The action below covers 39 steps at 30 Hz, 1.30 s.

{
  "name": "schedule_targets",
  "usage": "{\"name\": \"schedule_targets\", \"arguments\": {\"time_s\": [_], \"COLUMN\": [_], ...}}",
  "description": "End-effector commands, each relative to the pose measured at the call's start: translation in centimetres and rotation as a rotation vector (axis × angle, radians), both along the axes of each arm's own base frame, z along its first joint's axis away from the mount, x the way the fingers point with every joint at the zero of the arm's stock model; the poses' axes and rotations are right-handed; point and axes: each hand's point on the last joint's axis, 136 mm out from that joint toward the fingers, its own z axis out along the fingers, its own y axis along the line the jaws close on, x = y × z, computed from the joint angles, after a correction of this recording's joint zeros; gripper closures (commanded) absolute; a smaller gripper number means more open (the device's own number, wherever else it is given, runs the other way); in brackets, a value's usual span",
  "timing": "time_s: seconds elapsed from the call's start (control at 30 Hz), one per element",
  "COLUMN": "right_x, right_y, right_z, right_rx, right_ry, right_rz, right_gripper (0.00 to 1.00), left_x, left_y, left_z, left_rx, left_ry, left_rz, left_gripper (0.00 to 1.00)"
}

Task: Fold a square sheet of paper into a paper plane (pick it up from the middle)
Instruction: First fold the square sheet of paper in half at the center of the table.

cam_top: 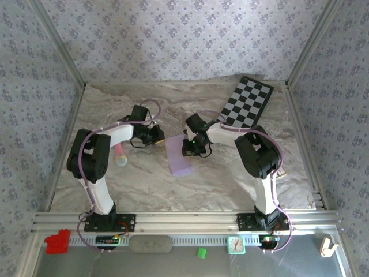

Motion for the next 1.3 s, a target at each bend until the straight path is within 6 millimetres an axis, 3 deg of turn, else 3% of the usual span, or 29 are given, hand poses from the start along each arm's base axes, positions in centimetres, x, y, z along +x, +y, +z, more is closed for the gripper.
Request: {"name": "schedule_targets", "arguments": {"time_s": [0.0, 0.2, 0.47, 0.63, 0.8, 0.97, 1.07, 1.27], "right_x": [-4.5, -4.7, -4.8, -4.9, -4.8, -4.5, -5.5, -5.9], "right_y": [-7.7, -7.8, -8.0, -8.2, -8.1, -7.6, -8.3, -7.7], "right_z": [-8.1, -8.2, -8.4, -8.4, -8.4, -8.4, -9.1, -9.4], "right_rx": [-0.366, -0.371, -0.375, -0.381, -0.380, -0.368, -0.380, -0.357], "right_ry": [0.168, 0.171, 0.174, 0.171, 0.170, 0.162, 0.183, 0.191], "right_rz": [-0.010, -0.011, -0.011, -0.011, -0.021, -0.041, -0.065, -0.136], "right_gripper": [0.87, 0.87, 0.87, 0.87, 0.87, 0.87, 0.88, 0.88], "left_x": [-0.5, -0.7, 1.8, 3.2, 3.5, 1.3, -0.9, -5.1], "left_y": [-2.0, -2.9, 0.9, 2.7, 2.6, 1.4, 1.1, -1.8], "left_z": [1.5, -1.0, -4.1, -4.1, -1.7, 1.4, 1.1, 0.3], "left_rx": [-0.059, -0.035, 0.073, 0.128, 0.125, 0.059, 0.055, -0.083], "left_ry": [-0.012, 0.042, 0.025, 0.015, -0.029, -0.052, -0.032, 0.034], "left_rz": [-0.063, -0.082, 0.003, 0.026, -0.010, -0.011, 0.036, 0.068], "left_gripper": [0.87, 0.88, 0.88, 0.88, 0.88, 0.88, 0.88, 0.88]}}
